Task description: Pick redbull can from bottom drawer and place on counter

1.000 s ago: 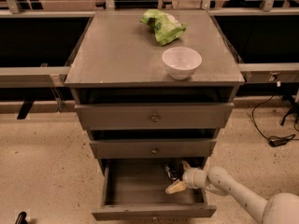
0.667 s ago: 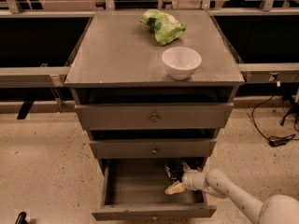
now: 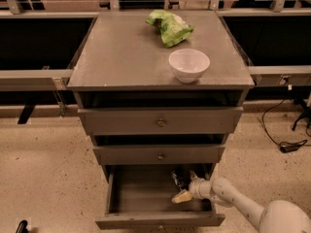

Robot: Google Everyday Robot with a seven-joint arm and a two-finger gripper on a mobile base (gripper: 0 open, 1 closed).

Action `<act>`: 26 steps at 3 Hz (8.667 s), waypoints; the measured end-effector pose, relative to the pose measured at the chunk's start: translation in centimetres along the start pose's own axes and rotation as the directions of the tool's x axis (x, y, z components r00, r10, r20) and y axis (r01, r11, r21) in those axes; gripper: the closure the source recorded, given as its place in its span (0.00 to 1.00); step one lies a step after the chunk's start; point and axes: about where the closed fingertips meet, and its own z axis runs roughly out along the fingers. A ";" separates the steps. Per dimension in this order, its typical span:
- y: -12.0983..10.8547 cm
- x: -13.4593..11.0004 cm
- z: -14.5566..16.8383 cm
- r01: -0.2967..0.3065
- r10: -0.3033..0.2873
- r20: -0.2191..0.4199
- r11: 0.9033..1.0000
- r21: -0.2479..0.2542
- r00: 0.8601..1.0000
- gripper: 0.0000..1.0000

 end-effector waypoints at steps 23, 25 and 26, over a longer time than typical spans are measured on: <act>5.1 -69.2 -31.6 0.920 -0.919 0.096 0.388 0.061 0.382 1.00; 3.4 -70.5 -28.5 0.819 -0.817 0.060 0.574 -0.007 0.574 0.61; 3.6 -69.9 -27.2 0.790 -0.791 0.028 0.609 -0.070 0.612 0.37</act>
Offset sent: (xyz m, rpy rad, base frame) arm 0.0050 -0.0185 -0.0318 -0.0272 0.0755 -0.0244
